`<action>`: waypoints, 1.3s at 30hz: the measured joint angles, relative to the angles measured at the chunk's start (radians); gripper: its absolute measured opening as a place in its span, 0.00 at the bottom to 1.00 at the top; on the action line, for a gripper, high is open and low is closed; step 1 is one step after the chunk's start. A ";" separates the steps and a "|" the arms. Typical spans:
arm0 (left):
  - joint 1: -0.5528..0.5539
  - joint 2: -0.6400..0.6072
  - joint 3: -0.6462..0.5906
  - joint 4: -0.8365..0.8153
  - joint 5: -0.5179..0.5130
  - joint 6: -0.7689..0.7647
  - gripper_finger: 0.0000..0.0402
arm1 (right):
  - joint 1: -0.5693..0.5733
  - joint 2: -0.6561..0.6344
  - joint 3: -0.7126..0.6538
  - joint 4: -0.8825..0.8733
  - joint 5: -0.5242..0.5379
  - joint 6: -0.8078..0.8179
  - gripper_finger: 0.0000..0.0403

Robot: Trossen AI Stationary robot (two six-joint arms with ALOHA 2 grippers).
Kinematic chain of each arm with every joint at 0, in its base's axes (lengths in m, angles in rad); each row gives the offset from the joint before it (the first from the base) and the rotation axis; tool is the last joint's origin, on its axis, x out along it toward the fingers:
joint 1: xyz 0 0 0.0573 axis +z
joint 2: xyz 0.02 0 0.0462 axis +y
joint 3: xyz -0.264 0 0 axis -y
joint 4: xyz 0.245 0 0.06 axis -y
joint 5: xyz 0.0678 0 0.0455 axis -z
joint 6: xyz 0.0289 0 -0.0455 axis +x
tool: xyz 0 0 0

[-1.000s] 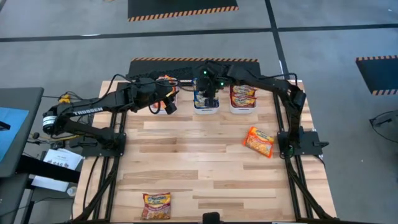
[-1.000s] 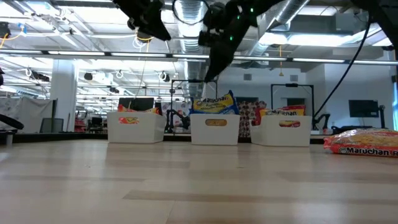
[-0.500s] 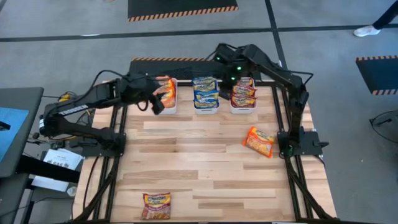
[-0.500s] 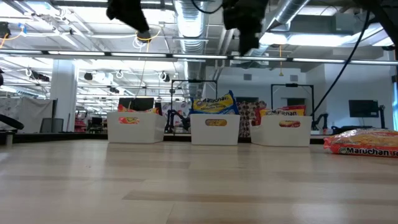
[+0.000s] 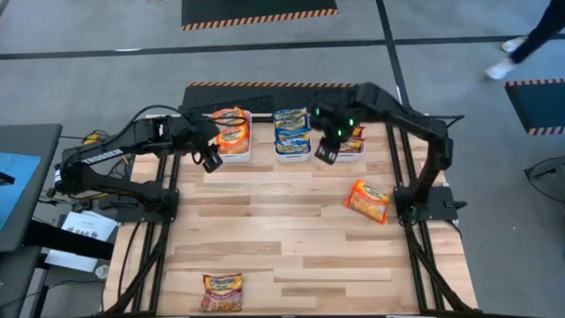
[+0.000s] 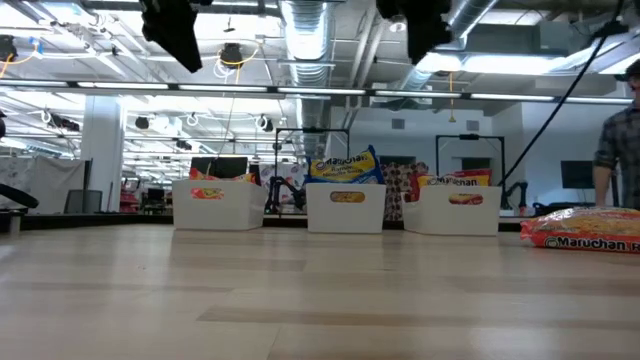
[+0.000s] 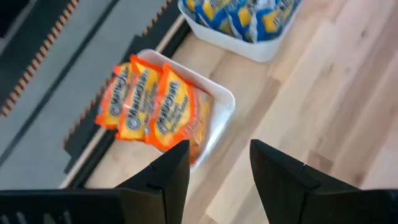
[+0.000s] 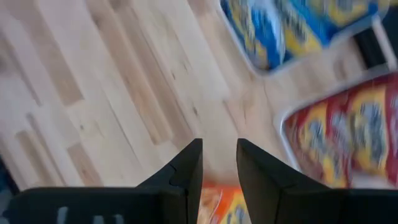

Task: Sort Maruchan noodles
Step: Put the orange noodle pack into the left white bin

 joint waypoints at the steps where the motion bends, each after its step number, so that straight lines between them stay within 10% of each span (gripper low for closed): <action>1: 0.000 0.000 0.000 -0.011 0.013 -0.003 0.39 | 0.020 -0.019 -0.041 0.003 0.029 0.051 0.31; 20: -0.057 -0.076 -0.109 -0.050 0.252 -0.041 0.32 | 0.531 -0.362 -0.803 0.345 0.153 1.136 0.31; 39: -0.058 -0.074 -0.157 -0.170 0.369 -0.100 0.32 | 0.735 -0.221 -0.970 0.299 0.155 1.404 0.50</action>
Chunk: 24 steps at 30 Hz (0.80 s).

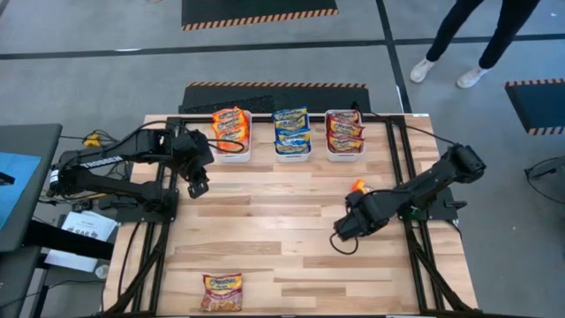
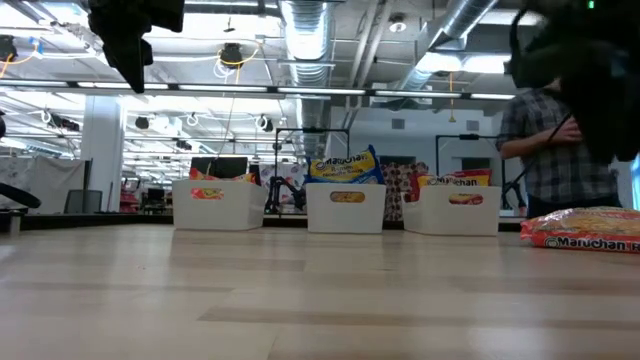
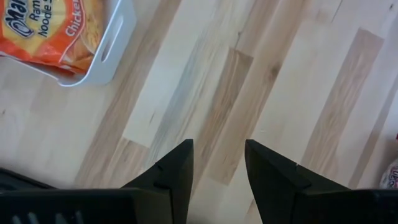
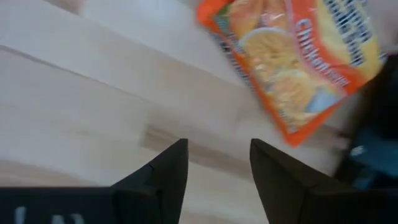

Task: Sort Maruchan noodles
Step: Put the orange noodle pack into the left white bin

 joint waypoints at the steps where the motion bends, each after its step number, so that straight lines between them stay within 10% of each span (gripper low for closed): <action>1: 0.000 0.000 0.000 -0.002 0.000 0.001 0.32 | -0.007 -0.001 -0.015 -0.008 0.000 -0.029 0.51; 24: 0.000 0.000 0.000 0.001 -0.020 -0.049 0.32 | -0.179 0.030 -0.287 0.207 0.000 -0.445 0.52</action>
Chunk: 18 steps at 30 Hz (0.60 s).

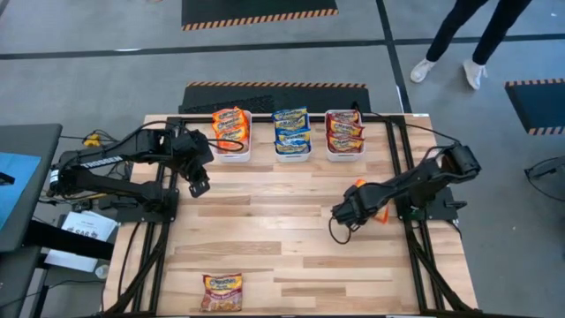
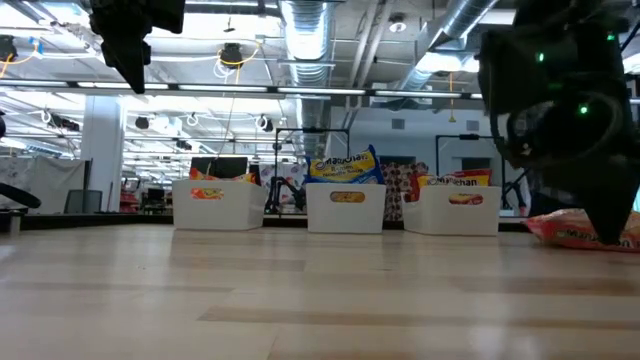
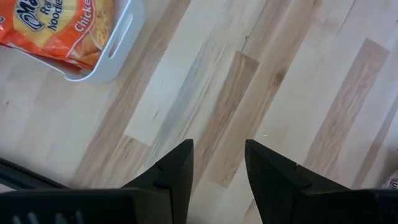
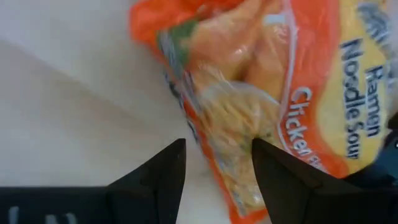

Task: Sort Maruchan noodles
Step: Put the orange noodle pack into the left white bin

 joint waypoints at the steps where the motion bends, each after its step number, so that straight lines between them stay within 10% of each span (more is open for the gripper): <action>1: 0.000 0.000 0.000 0.001 -0.003 0.000 0.32 | -0.004 0.008 -0.009 0.000 0.000 -0.003 0.52; 10: 0.000 0.000 0.000 0.007 -0.013 -0.008 0.32 | -0.046 0.160 0.004 0.013 -0.034 -0.104 0.47; 18: 0.000 0.000 0.000 0.008 -0.013 -0.015 0.32 | -0.074 0.175 0.020 0.003 -0.030 -0.088 0.11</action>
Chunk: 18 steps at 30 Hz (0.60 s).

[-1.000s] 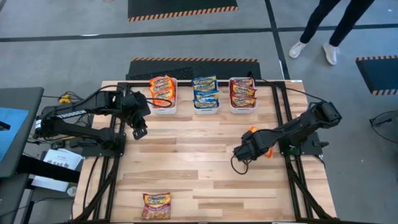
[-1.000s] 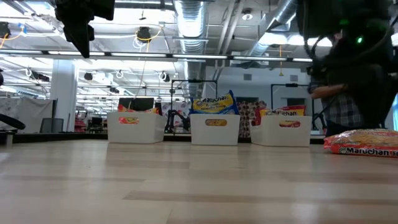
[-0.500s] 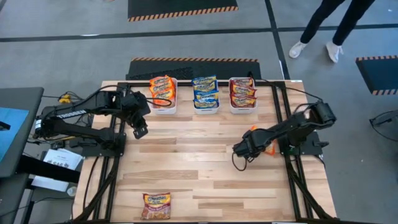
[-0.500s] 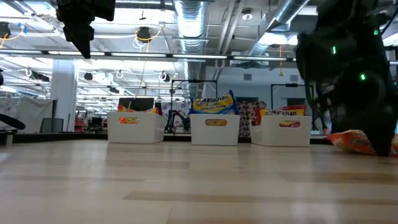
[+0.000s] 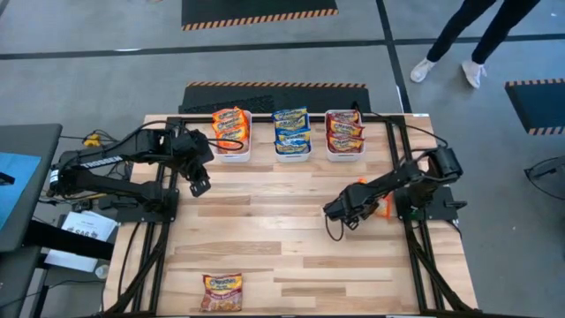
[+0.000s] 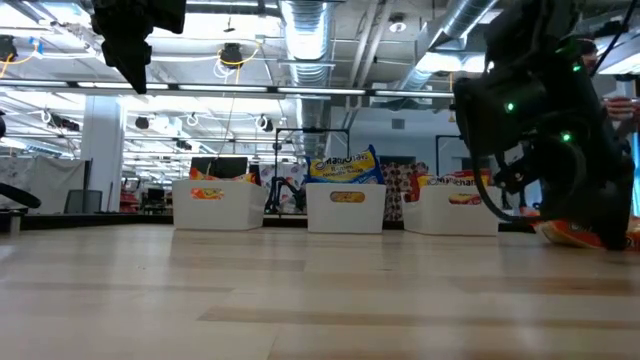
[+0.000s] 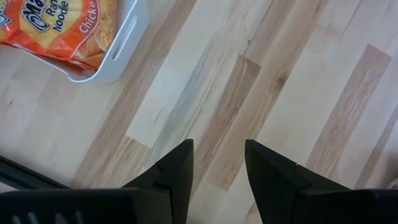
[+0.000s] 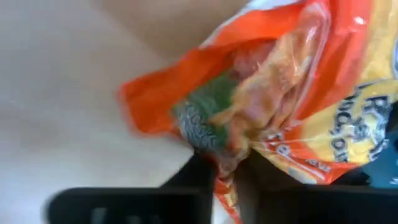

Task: Sort Maruchan noodles
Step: Put the orange noodle pack into the left white bin

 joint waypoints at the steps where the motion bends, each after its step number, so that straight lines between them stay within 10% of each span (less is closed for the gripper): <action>1: 0.000 0.000 0.000 0.000 0.000 0.000 0.32 | -0.004 0.000 -0.001 -0.008 0.007 0.007 0.07; 18: 0.000 0.000 0.000 0.007 -0.059 0.049 0.32 | 0.082 0.001 0.318 -0.193 0.073 0.041 0.03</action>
